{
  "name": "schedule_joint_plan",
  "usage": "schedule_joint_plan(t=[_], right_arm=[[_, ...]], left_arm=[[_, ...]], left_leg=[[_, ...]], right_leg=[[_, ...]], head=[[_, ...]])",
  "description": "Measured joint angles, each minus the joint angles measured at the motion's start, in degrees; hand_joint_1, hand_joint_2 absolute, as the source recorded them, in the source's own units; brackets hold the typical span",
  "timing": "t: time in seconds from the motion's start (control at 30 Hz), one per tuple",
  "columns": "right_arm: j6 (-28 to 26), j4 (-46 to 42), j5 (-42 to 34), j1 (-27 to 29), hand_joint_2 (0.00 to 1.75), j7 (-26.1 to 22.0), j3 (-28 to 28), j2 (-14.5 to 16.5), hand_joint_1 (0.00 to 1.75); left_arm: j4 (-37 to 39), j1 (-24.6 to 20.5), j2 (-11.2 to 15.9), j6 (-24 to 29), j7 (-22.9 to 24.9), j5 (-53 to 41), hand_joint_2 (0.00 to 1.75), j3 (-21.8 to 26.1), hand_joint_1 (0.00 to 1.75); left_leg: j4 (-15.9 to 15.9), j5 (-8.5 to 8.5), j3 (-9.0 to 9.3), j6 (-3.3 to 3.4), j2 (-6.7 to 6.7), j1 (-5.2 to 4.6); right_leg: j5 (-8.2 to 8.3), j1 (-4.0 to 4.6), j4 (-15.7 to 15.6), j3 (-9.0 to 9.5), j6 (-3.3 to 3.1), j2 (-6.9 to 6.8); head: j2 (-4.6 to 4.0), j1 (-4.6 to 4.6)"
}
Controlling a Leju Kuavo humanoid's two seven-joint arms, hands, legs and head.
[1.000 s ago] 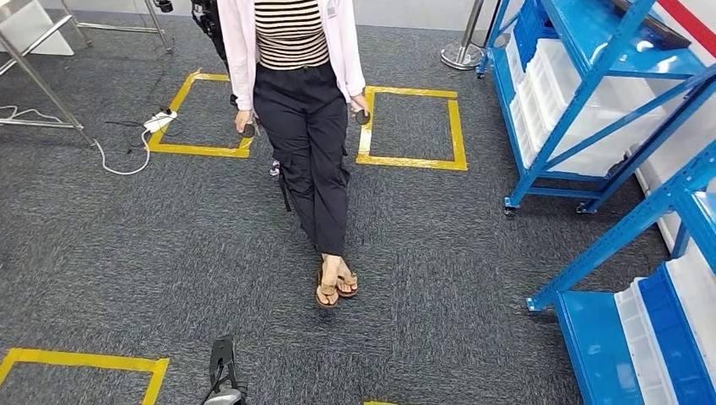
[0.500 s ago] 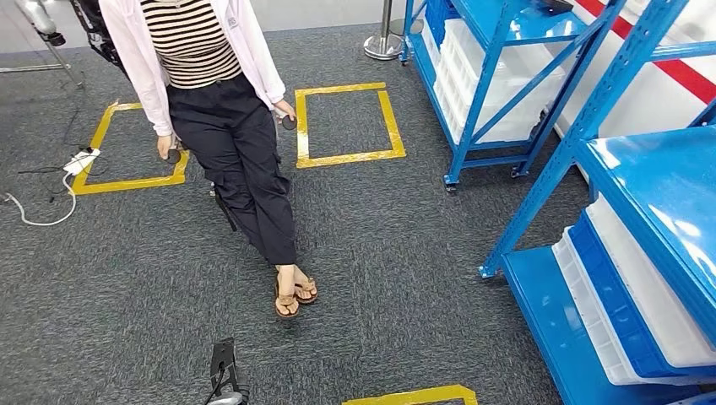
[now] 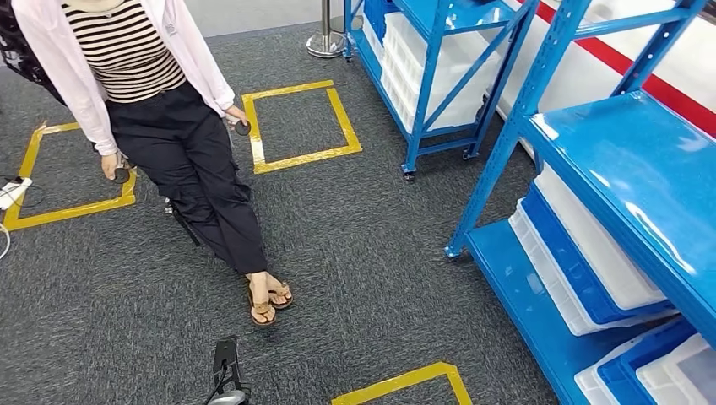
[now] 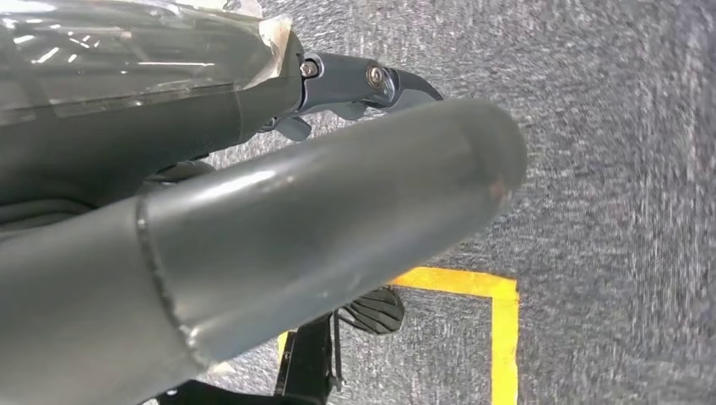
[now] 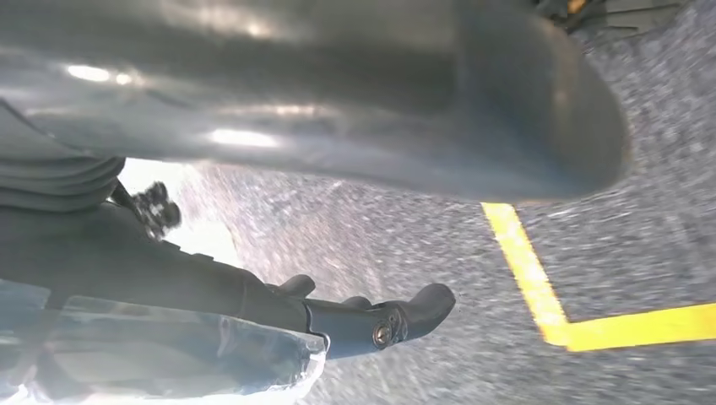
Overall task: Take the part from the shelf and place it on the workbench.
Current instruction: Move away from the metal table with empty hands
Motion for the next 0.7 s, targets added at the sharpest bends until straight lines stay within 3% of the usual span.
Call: schedule_joint_plan(t=[0.03,0.1,0.13,0.2,0.23,0.3,0.33,0.4,0.43,0.47,0.53,0.6,0.63,0.7], right_arm=[[-0.04,0.0,-0.03,-0.02,0.0,0.08,-0.03,0.02,0.0],[-0.14,0.0,-0.08,-0.15,0.0,0.18,-0.13,0.16,0.0],[-0.2,0.0,-0.13,-0.19,0.0,0.24,-0.2,0.25,0.0],[-0.32,0.01,-0.22,-0.15,0.0,0.4,-0.44,0.33,0.0],[-0.35,0.02,-0.25,-0.13,0.0,0.49,-0.58,0.34,0.0],[-0.43,0.02,-0.27,-0.17,0.0,0.61,-0.79,0.35,0.0],[-0.47,0.02,-0.28,-0.19,0.0,0.64,-0.85,0.39,0.0],[-0.61,0.02,-0.29,-0.2,0.0,0.7,-0.9,0.46,0.0],[-0.73,0.02,-0.29,-0.16,0.0,0.74,-0.92,0.49,0.0],[-0.85,0.02,-0.32,-0.13,0.0,0.78,-0.94,0.49,0.0],[-1.02,0.02,-0.4,-0.11,0.0,0.84,-0.97,0.55,0.0],[-1.11,0.02,-0.48,-0.2,0.0,0.92,-0.98,0.7,0.0],[-1.16,0.02,-0.51,-0.21,0.0,1.01,-0.99,0.79,0.0],[-1.3,0.04,-0.61,-0.16,0.0,1.26,-1.09,0.95,0.0]], left_arm=[[-0.01,-0.01,-0.04,-0.05,0.01,-0.1,0.0,-0.02,0.0],[-0.01,-0.09,-0.08,-0.38,0.15,-0.46,0.0,-0.2,0.0],[-0.01,-0.14,-0.08,-0.59,0.26,-0.67,0.0,-0.36,0.0],[0.0,-0.23,-0.12,-0.91,0.43,-0.96,0.0,-0.75,0.0],[0.0,-0.28,-0.15,-1.0,0.46,-1.04,0.0,-0.9,0.0],[0.01,-0.35,-0.18,-1.09,0.49,-1.11,0.0,-1.07,0.0],[0.01,-0.32,-0.16,-1.1,0.5,-1.12,0.0,-1.1,0.0],[0.02,-0.11,-0.08,-1.09,0.53,-1.14,0.0,-1.11,0.0],[0.02,-0.01,-0.04,-1.08,0.54,-1.16,0.0,-1.11,0.0],[0.03,0.04,-0.02,-1.08,0.55,-1.2,0.0,-1.13,0.0],[0.04,0.06,-0.03,-1.07,0.55,-1.32,0.0,-1.26,0.0],[0.04,0.04,-0.04,-1.06,0.55,-1.51,0.0,-1.39,0.0],[0.04,0.04,-0.04,-1.06,0.54,-1.61,0.0,-1.43,0.0],[0.04,0.02,-0.12,-1.06,0.53,-1.81,0.0,-1.55,0.0]], left_leg=[[0.07,-0.17,0.09,-0.27,0.61,-0.05],[0.28,-0.64,0.32,-1.05,1.67,-0.29],[0.33,-0.83,0.46,-1.4,2.13,-0.39],[0.34,-1.12,0.74,-1.97,2.83,-0.22],[0.71,-1.56,0.68,-2.28,2.23,-0.01],[4.4,-4.17,-0.84,-2.79,-0.69,0.36],[8.0,-6.17,-2.45,-2.9,-2.35,0.44],[15.39,-9.16,-6.15,-2.82,-3.68,0.44],[17.04,-9.17,-7.17,-2.67,-3.83,0.43],[16.47,-8.01,-7.16,-2.44,-3.98,0.41],[9.69,-3.55,-4.26,-1.78,-5.48,0.38],[3.04,-0.83,-1.23,-1.23,-7.92,0.3],[1.64,-0.56,-0.6,-1.06,-8.58,0.15],[1.02,-0.47,-0.35,-0.72,-7.75,-0.19]], right_leg=[[1.26,-0.12,-4.15,2.34,0.3,-1.28],[2.91,0.08,-9.66,5.41,-0.04,-3.08],[3.05,0.35,-10.29,5.7,-0.57,-3.25],[3.23,0.43,-10.33,5.65,-1.59,-1.97],[3.3,0.29,-10.38,5.65,-1.96,-1.37],[3.52,0.0,-10.46,5.71,-2.85,-0.17],[3.58,0.15,-10.46,5.67,-3.19,0.42],[3.65,0.52,-10.45,5.61,-3.62,1.87],[3.68,0.68,-10.45,5.61,-3.68,2.68],[3.69,0.8,-10.44,5.67,-3.68,3.5],[3.72,0.89,-10.43,5.89,-3.65,5.11],[3.84,1.04,-10.34,5.82,-3.42,6.42],[3.97,0.95,-10.35,5.64,-3.19,6.96],[4.32,0.76,-10.52,5.07,-2.55,7.99]], head=[[0.0,0.05],[0.0,0.01],[0.0,-0.01],[0.0,-0.05],[0.0,-0.09],[0.0,-0.24],[0.0,-0.32],[0.0,-0.39],[0.0,-0.39],[0.0,-0.39],[0.0,-0.38],[0.0,-0.34],[0.0,-0.34],[0.0,-0.39]])
